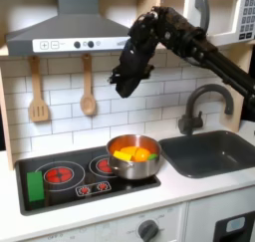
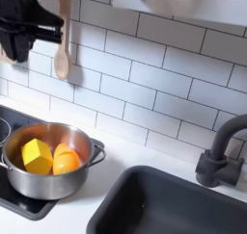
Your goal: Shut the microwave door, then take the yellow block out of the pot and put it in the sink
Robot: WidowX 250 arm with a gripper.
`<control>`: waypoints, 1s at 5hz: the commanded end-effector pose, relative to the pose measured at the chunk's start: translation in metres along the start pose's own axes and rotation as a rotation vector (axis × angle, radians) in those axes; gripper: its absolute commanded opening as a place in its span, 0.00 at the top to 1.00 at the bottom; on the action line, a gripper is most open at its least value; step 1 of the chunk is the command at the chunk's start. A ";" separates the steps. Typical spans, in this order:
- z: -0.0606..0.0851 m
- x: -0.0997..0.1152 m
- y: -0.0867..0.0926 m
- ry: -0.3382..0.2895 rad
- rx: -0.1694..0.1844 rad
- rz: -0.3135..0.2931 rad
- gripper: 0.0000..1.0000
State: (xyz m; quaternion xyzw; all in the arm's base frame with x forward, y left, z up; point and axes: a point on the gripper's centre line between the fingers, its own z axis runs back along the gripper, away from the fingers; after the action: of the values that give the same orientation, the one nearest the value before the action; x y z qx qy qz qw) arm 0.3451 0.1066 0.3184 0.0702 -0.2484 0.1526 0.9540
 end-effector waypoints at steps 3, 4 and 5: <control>0.019 0.033 0.018 -0.124 0.035 0.015 1.00; 0.024 0.037 0.021 -0.155 0.039 0.014 1.00; 0.029 0.042 0.024 -0.176 0.043 0.021 1.00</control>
State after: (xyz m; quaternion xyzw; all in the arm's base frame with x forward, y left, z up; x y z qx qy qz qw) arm 0.3580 0.1350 0.3690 0.1023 -0.3340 0.1632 0.9227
